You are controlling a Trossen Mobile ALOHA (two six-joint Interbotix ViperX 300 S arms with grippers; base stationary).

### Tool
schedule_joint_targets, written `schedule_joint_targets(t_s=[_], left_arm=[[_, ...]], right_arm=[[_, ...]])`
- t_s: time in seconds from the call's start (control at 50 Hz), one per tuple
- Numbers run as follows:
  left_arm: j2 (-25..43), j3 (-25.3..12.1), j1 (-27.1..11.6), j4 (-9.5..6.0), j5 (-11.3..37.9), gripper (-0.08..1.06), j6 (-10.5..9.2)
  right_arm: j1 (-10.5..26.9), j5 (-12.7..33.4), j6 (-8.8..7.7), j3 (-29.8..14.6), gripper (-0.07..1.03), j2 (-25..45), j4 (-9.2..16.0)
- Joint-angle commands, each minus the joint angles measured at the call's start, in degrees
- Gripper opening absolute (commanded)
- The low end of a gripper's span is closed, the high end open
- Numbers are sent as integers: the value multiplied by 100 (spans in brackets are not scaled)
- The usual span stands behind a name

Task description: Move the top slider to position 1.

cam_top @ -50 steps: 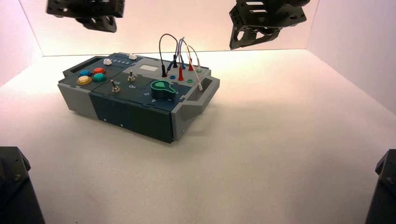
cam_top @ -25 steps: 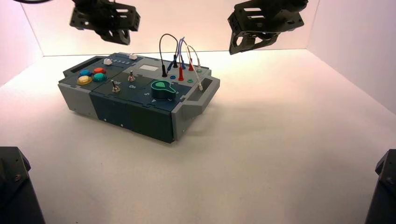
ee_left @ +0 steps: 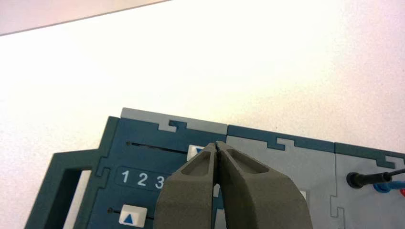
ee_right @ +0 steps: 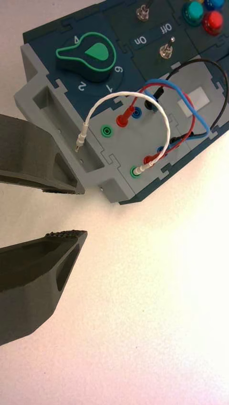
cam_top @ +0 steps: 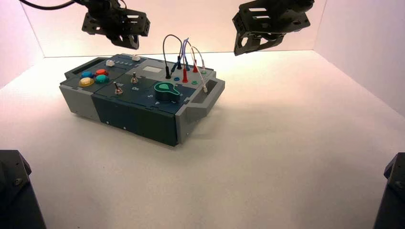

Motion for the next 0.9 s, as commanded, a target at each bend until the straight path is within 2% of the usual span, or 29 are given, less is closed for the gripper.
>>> schedule_joint_targets(t_s=[0.02, 0.26, 0.56, 0.9], left_arm=[[-97, -88, -70, -9, -44, -3, -18], [-79, -79, -237, -26, -9, -3, -35], [79, -62, -237, -53, 26, -3, -88], [229, -88, -18, -62, 26, -3, -79]], right_arm=[[0, -26, 0, -141, 42, -62, 0], [0, -26, 0, -141, 42, -53, 0], [0, -18, 0, -141, 42, -53, 9], [0, -26, 0, -132, 42, -62, 0]])
